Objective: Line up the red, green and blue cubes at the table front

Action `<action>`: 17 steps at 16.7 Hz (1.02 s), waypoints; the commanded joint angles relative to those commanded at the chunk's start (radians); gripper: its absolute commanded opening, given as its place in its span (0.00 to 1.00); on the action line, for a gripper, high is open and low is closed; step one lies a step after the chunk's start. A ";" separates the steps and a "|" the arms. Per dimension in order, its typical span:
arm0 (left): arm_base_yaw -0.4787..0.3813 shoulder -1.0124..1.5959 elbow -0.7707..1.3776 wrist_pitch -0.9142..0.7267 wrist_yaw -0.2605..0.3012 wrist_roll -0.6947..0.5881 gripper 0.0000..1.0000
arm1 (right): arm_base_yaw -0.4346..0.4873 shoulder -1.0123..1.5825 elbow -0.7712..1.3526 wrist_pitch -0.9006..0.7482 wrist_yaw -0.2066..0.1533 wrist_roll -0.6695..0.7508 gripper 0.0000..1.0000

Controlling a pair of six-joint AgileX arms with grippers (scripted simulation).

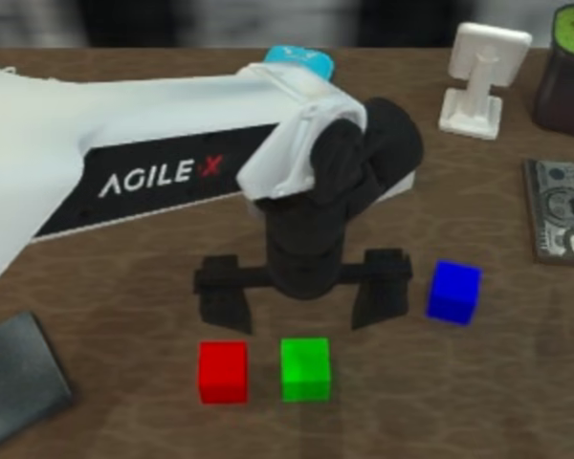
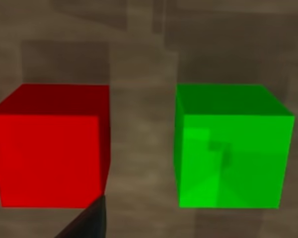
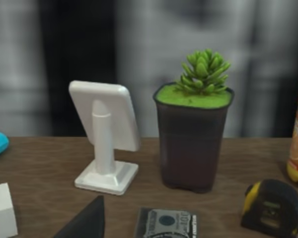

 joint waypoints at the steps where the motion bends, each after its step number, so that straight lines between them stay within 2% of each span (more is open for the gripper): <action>1: 0.006 -0.010 -0.010 0.006 0.000 0.000 1.00 | 0.003 0.009 0.009 -0.006 0.000 -0.005 1.00; 5: 0.086 -0.155 -0.136 0.084 -0.004 0.014 1.00 | 0.041 0.143 0.138 -0.090 -0.001 -0.076 1.00; 9: 0.229 -0.464 -0.375 0.237 -0.009 0.071 1.00 | 0.106 0.437 0.374 -0.251 0.002 -0.207 1.00; 13: 0.406 -0.884 -0.692 0.436 -0.014 0.195 1.00 | 0.186 0.854 0.648 -0.454 0.004 -0.367 1.00; 17: 0.575 -1.294 -1.009 0.639 -0.016 0.371 1.00 | 0.271 1.280 0.922 -0.666 0.003 -0.531 1.00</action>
